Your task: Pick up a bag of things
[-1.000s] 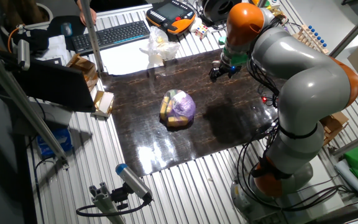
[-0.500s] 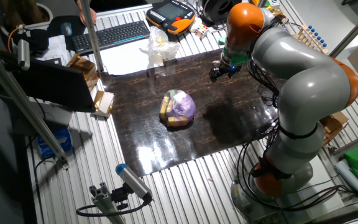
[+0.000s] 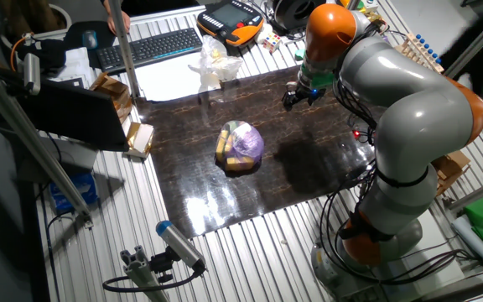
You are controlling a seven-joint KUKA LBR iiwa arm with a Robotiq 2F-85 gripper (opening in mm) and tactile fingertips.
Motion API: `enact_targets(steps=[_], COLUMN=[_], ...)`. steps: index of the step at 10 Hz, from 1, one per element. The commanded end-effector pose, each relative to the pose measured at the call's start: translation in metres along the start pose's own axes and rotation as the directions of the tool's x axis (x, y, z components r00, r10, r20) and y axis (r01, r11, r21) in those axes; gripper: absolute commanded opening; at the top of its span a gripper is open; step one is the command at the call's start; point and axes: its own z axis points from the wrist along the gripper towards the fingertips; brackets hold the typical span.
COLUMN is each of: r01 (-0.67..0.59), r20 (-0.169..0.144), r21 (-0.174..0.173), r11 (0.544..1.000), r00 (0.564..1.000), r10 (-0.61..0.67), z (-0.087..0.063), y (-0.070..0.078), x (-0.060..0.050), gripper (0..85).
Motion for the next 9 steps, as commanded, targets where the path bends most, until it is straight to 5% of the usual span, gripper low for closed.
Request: enact_targets(steps=[1, 9], r01=[0.300, 0.286], r20=[-0.308, -0.289], r21=[0.061, 0.066], r11=[0.952, 0.956], r00=[0.913, 0.923], r10=[-0.268, -0.256], z=[0.0000, 0.0000], y=[0.0000, -0.0004], x=[-0.0001, 0.0012], gripper=[0.7, 0.7])
